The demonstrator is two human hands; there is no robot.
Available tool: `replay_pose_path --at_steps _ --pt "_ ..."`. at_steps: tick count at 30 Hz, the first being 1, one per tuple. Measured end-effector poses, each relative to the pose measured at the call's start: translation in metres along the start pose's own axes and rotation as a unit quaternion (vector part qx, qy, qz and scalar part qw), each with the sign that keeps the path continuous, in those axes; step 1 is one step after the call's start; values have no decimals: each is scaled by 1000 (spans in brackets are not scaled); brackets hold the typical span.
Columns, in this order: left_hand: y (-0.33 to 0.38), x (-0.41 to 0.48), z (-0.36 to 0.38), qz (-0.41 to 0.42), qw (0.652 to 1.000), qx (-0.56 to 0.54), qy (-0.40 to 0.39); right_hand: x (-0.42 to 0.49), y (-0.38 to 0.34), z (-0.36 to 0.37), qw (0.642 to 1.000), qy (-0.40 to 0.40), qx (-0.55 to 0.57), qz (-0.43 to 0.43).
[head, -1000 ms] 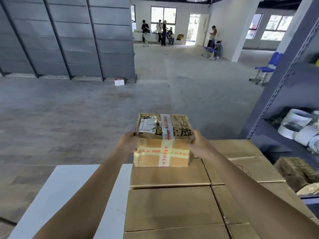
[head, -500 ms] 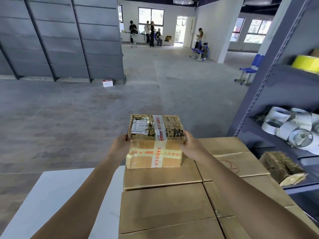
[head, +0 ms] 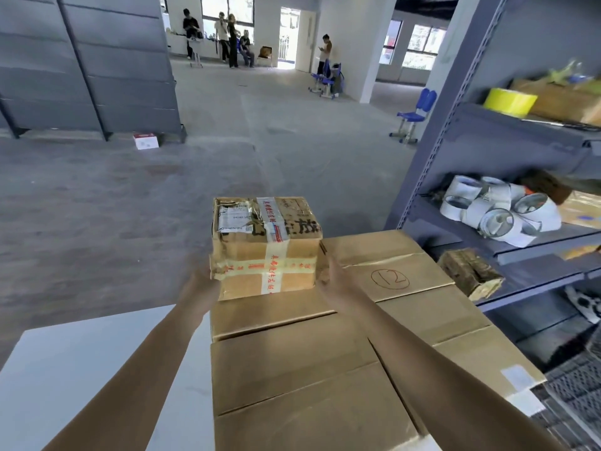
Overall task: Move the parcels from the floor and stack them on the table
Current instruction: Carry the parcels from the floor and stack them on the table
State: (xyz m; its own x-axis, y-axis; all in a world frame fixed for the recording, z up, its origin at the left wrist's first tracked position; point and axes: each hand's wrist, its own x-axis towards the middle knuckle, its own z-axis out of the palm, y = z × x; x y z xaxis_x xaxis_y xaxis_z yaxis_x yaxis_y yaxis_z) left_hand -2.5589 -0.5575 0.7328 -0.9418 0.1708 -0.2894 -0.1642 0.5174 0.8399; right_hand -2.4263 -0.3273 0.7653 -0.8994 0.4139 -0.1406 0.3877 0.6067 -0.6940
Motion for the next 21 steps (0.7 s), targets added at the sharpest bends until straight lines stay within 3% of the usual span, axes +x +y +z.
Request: replay_pose_path --at_steps 10,21 --pt "-2 -98 9 -18 996 -80 36 -56 10 6 998 -55 -14 -31" --pt "-41 -298 47 -23 985 -100 137 -157 44 12 981 -136 62 -124"
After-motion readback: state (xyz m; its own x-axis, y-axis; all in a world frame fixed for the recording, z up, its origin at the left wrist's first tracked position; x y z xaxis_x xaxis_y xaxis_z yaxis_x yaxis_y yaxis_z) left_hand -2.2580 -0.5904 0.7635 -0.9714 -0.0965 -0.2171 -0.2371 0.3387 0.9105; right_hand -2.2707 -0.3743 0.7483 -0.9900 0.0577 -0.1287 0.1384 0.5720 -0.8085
